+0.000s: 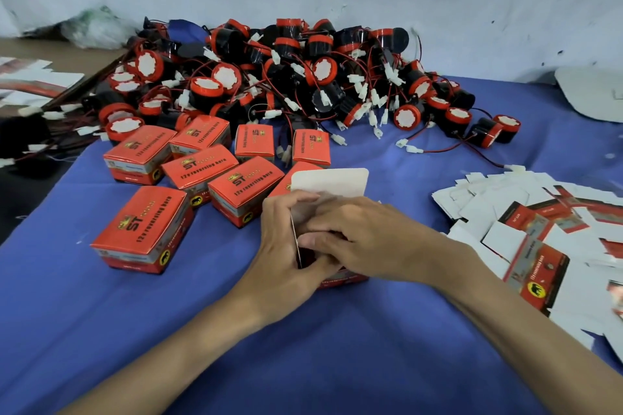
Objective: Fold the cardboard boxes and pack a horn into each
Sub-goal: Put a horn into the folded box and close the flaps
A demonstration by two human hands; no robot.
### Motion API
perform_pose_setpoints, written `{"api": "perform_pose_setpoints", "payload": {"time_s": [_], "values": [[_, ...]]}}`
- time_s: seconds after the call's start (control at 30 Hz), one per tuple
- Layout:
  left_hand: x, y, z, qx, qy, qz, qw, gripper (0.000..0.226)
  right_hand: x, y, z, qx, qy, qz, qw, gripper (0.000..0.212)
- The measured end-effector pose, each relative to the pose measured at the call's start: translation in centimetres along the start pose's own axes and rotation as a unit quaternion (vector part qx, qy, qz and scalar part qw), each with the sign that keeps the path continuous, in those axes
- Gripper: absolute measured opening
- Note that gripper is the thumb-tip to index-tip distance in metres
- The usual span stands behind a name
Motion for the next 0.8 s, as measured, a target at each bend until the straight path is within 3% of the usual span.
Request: {"api": "perform_pose_setpoints", "payload": {"time_s": [0.2, 0.4, 0.47, 0.63, 0.73, 0.8], "values": [[-0.3, 0.1, -0.1, -0.027, 0.012, 0.030, 0.999, 0.063, 0.3, -0.7, -0.4, 0.070, -0.021, 0.016, 0.997, 0.039], [-0.3, 0.2, 0.1, 0.007, 0.021, 0.074, 0.997, 0.068, 0.2, 0.2, -0.5, -0.019, -0.033, -0.057, 0.998, 0.015], [-0.4, 0.3, 0.3, 0.040, 0.017, 0.095, 0.994, 0.069, 0.2, 0.2, -0.4, -0.033, -0.035, -0.077, 0.996, 0.016], [-0.2, 0.5, 0.5, 0.102, 0.015, 0.130, 0.986, 0.069, 0.2, -0.7, -0.1, 0.079, -0.001, -0.045, 0.996, 0.020], [-2.0, 0.8, 0.8, 0.074, 0.035, 0.025, 0.996, 0.050, 0.5, -1.2, -0.4, 0.099, 0.027, -0.018, 0.995, 0.027], [-1.9, 1.0, 0.8, 0.117, 0.057, -0.025, 0.991, 0.027, 1.0, -0.6, -0.4, 0.069, 0.083, -0.050, 0.993, 0.030]]}}
Point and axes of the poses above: each hand's wrist, its own x-axis away from the middle knuckle, its own y-axis out of the back of the hand, z = x × y, the point moved 3 cm from there along -x, towards the middle knuckle, and after that the axes turned 12 degrees about z, right-handed, at the moved point
